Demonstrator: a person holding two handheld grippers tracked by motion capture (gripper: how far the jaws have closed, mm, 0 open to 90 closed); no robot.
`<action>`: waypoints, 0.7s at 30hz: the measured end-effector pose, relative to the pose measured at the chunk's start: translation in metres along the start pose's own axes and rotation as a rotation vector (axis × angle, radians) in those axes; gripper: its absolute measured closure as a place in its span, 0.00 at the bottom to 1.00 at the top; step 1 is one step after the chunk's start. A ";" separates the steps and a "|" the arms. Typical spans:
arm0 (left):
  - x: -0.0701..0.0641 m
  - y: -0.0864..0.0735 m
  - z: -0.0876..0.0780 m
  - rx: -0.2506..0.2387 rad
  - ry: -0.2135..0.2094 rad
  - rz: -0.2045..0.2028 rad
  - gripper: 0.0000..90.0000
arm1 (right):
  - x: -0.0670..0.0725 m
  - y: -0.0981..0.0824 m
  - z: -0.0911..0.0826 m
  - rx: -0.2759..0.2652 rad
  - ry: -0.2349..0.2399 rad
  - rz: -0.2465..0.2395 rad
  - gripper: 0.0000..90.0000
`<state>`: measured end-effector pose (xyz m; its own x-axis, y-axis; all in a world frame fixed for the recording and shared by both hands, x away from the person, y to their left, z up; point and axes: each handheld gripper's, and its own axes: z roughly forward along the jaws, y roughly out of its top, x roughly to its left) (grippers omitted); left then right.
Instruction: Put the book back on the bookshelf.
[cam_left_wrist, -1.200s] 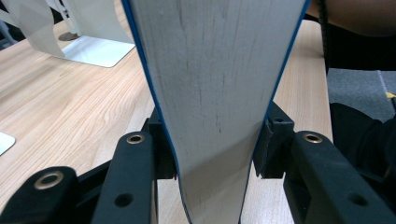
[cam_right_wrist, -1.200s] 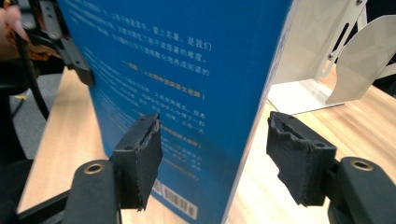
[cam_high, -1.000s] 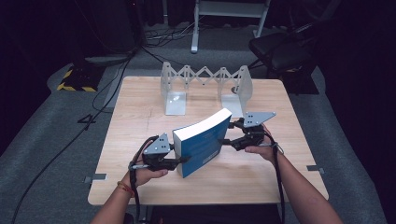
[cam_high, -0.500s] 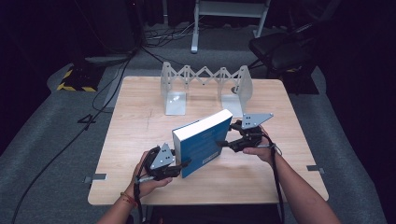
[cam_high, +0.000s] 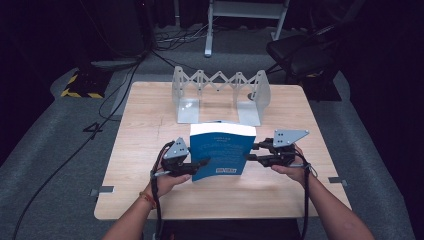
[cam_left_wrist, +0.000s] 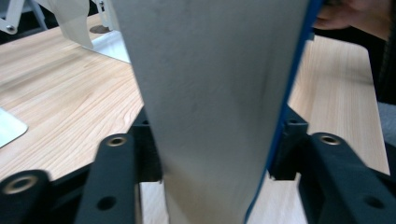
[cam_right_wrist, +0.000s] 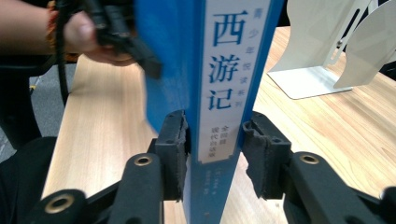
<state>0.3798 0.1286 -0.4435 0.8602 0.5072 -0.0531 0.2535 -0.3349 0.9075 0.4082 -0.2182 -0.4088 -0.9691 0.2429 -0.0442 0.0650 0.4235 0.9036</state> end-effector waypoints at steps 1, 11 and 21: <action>0.002 0.002 0.004 0.004 -0.012 -0.003 0.51 | 0.004 -0.001 -0.003 0.002 -0.010 -0.004 0.69; -0.008 0.021 0.042 0.028 -0.046 0.040 0.40 | 0.014 -0.018 -0.038 -0.004 -0.084 0.011 0.70; -0.011 0.017 0.036 0.026 -0.062 0.027 0.36 | 0.020 -0.027 -0.052 -0.026 -0.095 -0.003 0.70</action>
<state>0.3907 0.0886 -0.4420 0.8925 0.4476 -0.0558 0.2408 -0.3683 0.8980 0.3749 -0.2700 -0.4117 -0.9422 0.3238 -0.0857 0.0549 0.4016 0.9141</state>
